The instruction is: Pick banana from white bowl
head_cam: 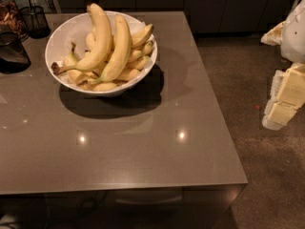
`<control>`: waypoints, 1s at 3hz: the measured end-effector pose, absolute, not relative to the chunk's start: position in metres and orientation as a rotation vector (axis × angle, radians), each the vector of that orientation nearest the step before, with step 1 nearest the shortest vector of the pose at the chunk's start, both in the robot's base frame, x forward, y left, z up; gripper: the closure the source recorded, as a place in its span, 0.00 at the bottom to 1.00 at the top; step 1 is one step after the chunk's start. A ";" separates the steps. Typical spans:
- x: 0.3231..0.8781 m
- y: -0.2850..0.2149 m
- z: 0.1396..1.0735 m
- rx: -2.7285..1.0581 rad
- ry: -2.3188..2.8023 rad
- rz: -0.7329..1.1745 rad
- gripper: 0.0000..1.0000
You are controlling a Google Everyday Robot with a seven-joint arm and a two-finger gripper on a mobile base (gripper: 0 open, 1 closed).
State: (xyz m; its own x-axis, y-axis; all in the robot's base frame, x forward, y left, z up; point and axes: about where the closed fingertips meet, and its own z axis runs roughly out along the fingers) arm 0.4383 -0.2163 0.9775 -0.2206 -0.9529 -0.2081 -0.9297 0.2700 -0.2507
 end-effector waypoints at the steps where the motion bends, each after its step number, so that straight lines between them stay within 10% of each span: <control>1: 0.439 -0.212 0.980 -1.705 2.224 -0.108 0.00; 3: 0.459 -0.170 0.980 -1.739 2.273 -0.228 0.00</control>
Offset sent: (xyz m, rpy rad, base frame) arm 0.0273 0.0410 0.0034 -0.1117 -0.0013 -0.0876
